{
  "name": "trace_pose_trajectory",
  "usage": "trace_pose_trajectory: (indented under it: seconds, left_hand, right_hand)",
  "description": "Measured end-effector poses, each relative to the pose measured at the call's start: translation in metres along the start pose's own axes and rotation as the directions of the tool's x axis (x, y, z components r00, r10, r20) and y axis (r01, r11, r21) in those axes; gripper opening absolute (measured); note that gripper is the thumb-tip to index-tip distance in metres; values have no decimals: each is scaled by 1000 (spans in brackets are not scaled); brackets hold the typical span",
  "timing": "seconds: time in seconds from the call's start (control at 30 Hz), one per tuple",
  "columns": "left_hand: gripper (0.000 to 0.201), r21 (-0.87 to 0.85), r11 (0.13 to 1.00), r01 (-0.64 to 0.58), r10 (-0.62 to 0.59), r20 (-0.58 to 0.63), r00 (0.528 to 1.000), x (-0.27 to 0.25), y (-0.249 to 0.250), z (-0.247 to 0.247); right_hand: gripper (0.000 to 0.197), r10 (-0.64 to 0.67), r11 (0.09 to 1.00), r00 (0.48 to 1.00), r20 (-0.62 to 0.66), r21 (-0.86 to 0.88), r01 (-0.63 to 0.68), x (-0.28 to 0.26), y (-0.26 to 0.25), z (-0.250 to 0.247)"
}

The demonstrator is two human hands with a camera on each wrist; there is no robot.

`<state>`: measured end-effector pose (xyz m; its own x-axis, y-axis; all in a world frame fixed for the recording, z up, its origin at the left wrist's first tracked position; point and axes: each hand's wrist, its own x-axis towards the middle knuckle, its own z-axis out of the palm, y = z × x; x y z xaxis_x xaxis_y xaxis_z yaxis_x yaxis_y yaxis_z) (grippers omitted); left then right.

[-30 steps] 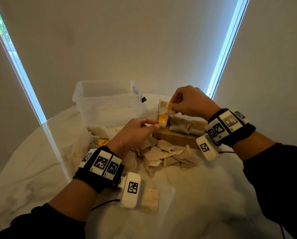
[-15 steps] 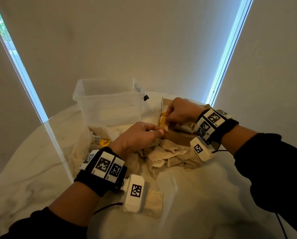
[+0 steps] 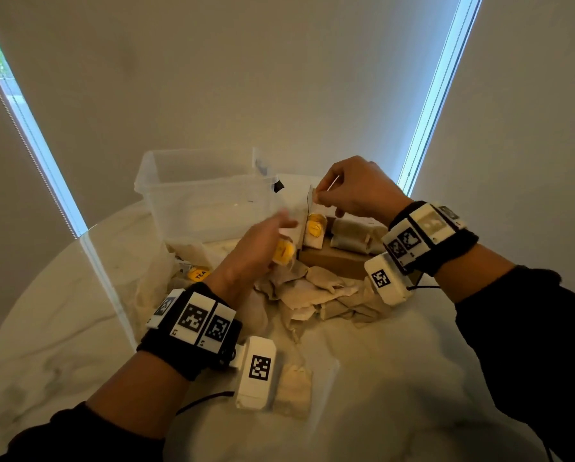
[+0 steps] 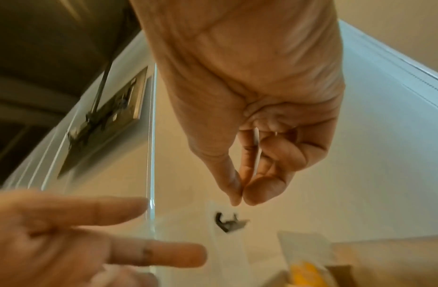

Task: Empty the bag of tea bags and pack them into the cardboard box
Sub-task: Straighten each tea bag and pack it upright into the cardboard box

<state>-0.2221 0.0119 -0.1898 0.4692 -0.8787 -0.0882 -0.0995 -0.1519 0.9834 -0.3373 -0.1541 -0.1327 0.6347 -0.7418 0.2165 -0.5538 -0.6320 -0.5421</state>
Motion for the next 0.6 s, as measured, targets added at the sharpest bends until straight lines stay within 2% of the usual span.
trace_pose_trajectory:
  seconds: [0.03,0.1,0.17,0.23,0.4,0.5,0.6]
  left_hand:
    - [53,-145,989,6,-13,-47,999,1,1,0]
    - [58,-368,929,-45,1,-118,993,3,0,-2]
    - [57,-477,872,-115,44,-157,987,0,2,-3]
    - [57,-512,846,-151,74,-169,983,-3,4,-3]
    - [52,-514,844,-150,66,-179,982,-4,4,-3]
    - [38,-407,902,-143,75,-178,981,-3,2,-1]
    - [35,-311,940,-140,103,-134,986,-3,1,-1]
  right_hand:
    - [16,5,998,1000,27,54,-6,-9,-7,-5]
    - [25,0,988,986,164,155,-26,-29,-22,-6]
    - [35,-30,979,954,297,203,-32,-46,-32,1]
    - [40,-44,972,943,329,232,-36,-58,-34,10]
    - [21,4,889,968,250,442,-118,-60,-28,20]
    - [18,-5,876,985,175,475,-80,-58,-25,12]
    - [17,-19,879,998,59,477,-12,-53,-23,-3]
